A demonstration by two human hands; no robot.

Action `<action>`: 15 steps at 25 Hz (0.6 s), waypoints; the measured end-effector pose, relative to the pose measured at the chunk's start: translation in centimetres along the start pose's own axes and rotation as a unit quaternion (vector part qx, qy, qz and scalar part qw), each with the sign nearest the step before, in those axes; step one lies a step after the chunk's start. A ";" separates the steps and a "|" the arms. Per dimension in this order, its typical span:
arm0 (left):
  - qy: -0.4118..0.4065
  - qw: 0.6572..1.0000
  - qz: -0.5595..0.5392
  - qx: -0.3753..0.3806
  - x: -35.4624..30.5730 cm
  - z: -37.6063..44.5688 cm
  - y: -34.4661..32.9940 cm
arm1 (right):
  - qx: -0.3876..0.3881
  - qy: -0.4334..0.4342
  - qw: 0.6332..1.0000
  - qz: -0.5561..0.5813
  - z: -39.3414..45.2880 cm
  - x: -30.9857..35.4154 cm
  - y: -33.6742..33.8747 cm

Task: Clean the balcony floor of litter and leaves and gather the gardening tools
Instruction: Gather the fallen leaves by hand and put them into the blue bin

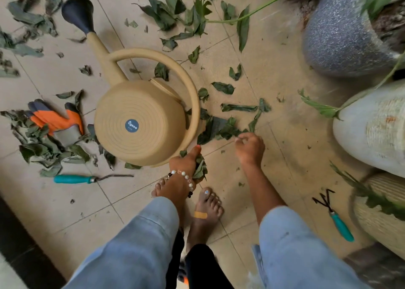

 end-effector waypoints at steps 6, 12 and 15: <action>0.044 0.997 -0.001 0.056 -0.3 1.2 0.5 | 0.030 0.065 0.977 -0.200 3.6 -0.8 -3.0; 0.069 0.992 0.031 0.103 -0.2 1.2 -1.3 | -0.124 0.012 0.992 -0.001 5.8 -0.3 2.0; 0.066 0.991 0.030 0.108 -0.7 1.9 -2.6 | -0.074 -0.051 0.996 0.006 7.6 -0.8 0.4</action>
Point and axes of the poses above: each hand's wrist, its own z-axis towards the middle knuckle, its own y-axis out of the back of the hand, x = y × z, the point moved 7 cm from there along z, towards the middle knuckle
